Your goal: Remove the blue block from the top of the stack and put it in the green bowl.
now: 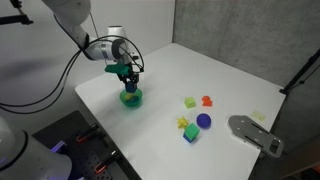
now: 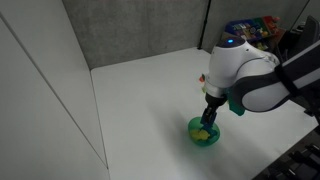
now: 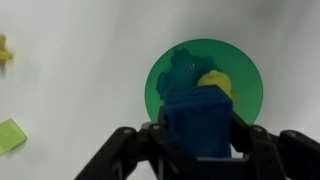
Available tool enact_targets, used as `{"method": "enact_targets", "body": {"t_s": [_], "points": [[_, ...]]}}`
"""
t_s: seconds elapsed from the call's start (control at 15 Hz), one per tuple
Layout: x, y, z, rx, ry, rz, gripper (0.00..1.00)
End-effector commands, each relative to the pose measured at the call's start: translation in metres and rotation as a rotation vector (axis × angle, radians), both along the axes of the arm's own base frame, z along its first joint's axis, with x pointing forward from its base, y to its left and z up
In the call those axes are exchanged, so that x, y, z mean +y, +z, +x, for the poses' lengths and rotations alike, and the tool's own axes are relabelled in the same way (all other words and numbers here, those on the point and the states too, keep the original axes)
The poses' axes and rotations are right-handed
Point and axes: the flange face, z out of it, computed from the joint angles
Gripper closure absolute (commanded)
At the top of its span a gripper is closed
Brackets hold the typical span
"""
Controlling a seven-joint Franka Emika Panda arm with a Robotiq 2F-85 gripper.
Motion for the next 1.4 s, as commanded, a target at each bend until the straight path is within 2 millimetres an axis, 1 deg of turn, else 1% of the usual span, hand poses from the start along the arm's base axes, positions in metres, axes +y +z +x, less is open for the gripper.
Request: {"method": "enact_targets", "body": {"t_s": [0.0,0.13,0.2,0.27,0.4,0.47,0.53,0.6,0.73,0.93,1.13,1.33], "points": [[-0.001,-0.016,0.009,-0.027,-0.014,0.029,0.68],[-0.001,-0.026,0.009,-0.033,-0.016,0.050,0.68],[-0.001,-0.029,0.008,-0.036,-0.016,0.057,0.46],[0.000,-0.030,0.008,-0.039,-0.016,0.068,0.19],[0.001,-0.029,0.008,-0.045,-0.014,0.081,0.18],[0.001,-0.025,0.008,-0.048,-0.016,0.083,0.12],[0.000,-0.020,0.008,-0.052,-0.016,0.087,0.03],[-0.001,-0.014,0.009,-0.054,-0.021,0.092,0.00],[-0.005,-0.001,0.011,-0.058,-0.039,0.113,0.00],[-0.020,0.022,0.015,-0.059,-0.087,0.151,0.00],[-0.049,0.040,0.020,-0.057,-0.145,0.168,0.00],[-0.090,0.057,0.021,-0.041,-0.208,0.156,0.00]]}}
